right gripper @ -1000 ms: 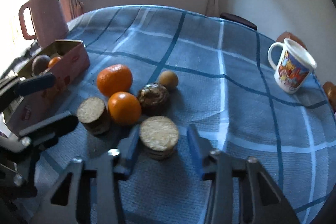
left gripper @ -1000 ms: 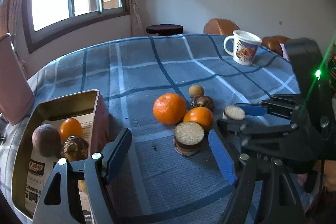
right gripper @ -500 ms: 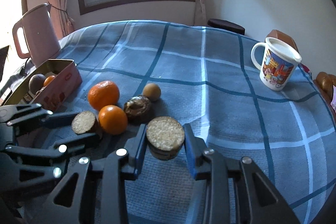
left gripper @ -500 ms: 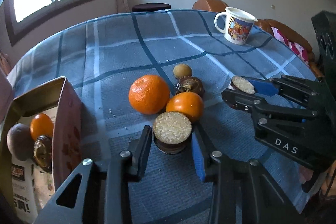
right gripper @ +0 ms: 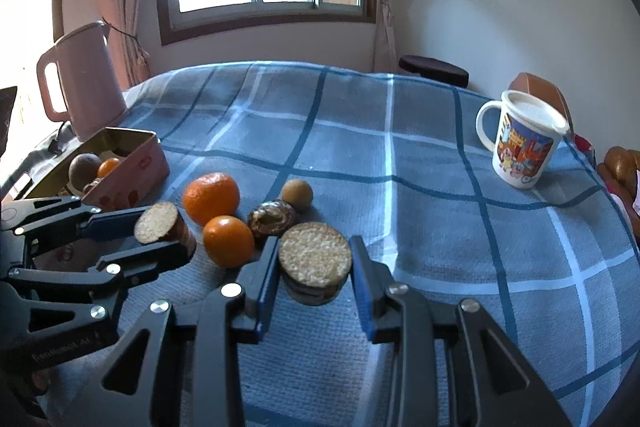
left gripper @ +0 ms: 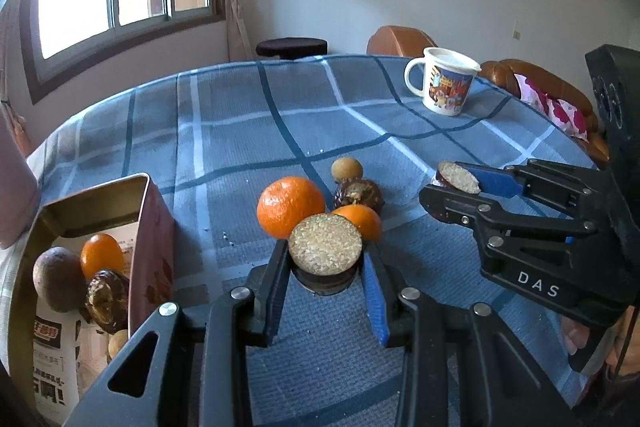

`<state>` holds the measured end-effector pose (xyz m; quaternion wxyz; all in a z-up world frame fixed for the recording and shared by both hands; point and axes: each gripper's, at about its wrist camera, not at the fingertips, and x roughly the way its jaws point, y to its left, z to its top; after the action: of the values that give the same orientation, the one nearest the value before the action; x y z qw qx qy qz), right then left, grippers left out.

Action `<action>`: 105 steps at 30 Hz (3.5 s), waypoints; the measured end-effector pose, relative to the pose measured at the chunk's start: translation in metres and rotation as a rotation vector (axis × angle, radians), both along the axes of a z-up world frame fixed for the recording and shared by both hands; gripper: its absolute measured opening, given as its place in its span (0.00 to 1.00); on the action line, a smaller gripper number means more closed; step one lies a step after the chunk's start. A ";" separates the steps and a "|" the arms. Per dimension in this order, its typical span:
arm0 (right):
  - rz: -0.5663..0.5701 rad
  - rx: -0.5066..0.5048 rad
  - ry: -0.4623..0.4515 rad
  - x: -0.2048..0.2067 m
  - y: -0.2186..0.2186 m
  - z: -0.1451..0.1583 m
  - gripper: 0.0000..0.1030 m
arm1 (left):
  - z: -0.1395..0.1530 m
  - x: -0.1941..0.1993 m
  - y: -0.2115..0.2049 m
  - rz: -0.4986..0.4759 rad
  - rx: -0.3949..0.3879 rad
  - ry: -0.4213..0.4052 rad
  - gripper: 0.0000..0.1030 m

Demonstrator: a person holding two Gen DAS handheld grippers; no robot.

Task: Organize fruits
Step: 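Lift and carry both cut fruit slices toward the tin with both tools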

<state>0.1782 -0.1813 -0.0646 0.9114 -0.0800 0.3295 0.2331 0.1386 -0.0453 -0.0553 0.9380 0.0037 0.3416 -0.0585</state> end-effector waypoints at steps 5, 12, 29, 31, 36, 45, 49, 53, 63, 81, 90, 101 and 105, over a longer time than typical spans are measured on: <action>0.007 0.004 -0.028 -0.004 0.001 0.003 0.35 | 0.002 -0.001 0.000 0.010 0.002 -0.019 0.36; 0.016 0.015 -0.060 -0.009 -0.001 0.006 0.35 | 0.006 -0.008 0.003 0.032 0.001 -0.060 0.36; 0.020 0.040 -0.132 -0.020 -0.003 0.014 0.35 | 0.013 -0.020 0.001 0.065 0.024 -0.141 0.36; 0.020 0.039 -0.140 -0.021 -0.003 0.014 0.35 | 0.014 -0.020 0.001 0.068 0.028 -0.147 0.36; 0.020 0.048 -0.163 -0.026 -0.005 0.016 0.35 | 0.016 -0.024 0.000 0.076 0.039 -0.176 0.36; 0.021 0.070 -0.202 -0.032 -0.008 0.021 0.35 | 0.020 -0.030 -0.001 0.083 0.052 -0.213 0.36; 0.023 0.076 -0.217 -0.035 -0.009 0.022 0.35 | 0.021 -0.033 0.000 0.089 0.052 -0.227 0.36; 0.025 0.083 -0.228 -0.037 -0.010 0.023 0.35 | 0.022 -0.036 0.001 0.094 0.045 -0.241 0.36; 0.023 0.101 -0.263 -0.043 -0.013 0.026 0.35 | 0.025 -0.042 0.002 0.102 0.042 -0.272 0.36; 0.021 0.113 -0.325 -0.054 -0.016 0.031 0.35 | 0.029 -0.053 0.002 0.118 0.043 -0.328 0.36; 0.022 0.111 -0.341 -0.057 -0.017 0.032 0.35 | 0.031 -0.058 0.002 0.128 0.046 -0.350 0.36; 0.012 0.127 -0.366 -0.059 -0.020 0.034 0.35 | 0.034 -0.066 0.000 0.147 0.068 -0.404 0.36; 0.011 0.117 -0.379 -0.062 -0.018 0.034 0.35 | 0.035 -0.067 0.002 0.154 0.065 -0.412 0.36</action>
<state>0.1163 -0.1997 -0.0304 0.9590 -0.0710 0.1374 0.2376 0.0719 -0.0438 -0.0207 0.9890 0.0199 0.1439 0.0265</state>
